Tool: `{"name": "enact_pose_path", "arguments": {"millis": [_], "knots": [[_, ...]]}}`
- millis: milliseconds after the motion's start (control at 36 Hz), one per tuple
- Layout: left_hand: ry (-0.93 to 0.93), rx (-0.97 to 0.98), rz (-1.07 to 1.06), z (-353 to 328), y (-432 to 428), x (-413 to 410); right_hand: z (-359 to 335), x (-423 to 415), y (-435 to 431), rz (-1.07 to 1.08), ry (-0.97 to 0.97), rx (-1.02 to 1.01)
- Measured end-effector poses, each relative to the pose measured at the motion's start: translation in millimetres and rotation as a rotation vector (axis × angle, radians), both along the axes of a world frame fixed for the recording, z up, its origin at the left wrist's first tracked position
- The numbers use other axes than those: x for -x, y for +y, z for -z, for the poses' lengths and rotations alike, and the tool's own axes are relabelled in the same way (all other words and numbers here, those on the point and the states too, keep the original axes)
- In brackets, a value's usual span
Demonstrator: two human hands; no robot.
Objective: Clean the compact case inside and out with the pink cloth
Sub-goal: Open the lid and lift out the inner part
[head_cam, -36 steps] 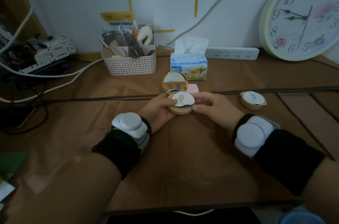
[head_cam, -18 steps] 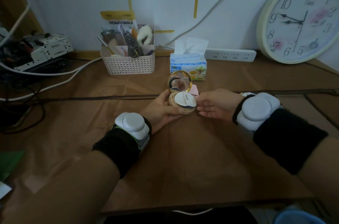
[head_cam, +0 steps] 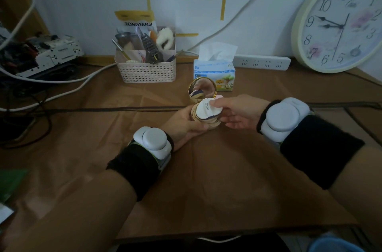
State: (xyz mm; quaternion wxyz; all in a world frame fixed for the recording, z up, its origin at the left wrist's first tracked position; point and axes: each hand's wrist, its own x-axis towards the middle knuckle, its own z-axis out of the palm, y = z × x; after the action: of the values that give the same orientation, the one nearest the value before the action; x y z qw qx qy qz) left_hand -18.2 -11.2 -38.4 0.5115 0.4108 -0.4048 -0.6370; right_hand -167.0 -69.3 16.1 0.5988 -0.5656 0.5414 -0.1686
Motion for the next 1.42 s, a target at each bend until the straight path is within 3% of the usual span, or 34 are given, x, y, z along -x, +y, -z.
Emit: {"name": "enact_pose_path", "arguments": {"millis": [250,417,611,861,1111,1417], "knots": [[0.057,-0.034,0.036,3,-3,-3,4,-10,-4,-0.056,0.173,0.329],[0.098,-0.047,0.043,0,-4,-3,7,-12,-7,-0.056,0.095,0.212],[0.277,-0.124,0.090,-3,-2,-11,11,-13,-9,-0.055,0.059,0.196],[0.242,-0.167,-0.017,1,-7,-7,8,-16,-6,-0.072,0.073,0.193],[0.209,-0.169,-0.038,1,-7,-5,6,-22,0,-0.066,0.175,0.350],[0.194,-0.138,-0.046,2,-7,-4,0,-20,4,-0.047,0.139,0.282]]}}
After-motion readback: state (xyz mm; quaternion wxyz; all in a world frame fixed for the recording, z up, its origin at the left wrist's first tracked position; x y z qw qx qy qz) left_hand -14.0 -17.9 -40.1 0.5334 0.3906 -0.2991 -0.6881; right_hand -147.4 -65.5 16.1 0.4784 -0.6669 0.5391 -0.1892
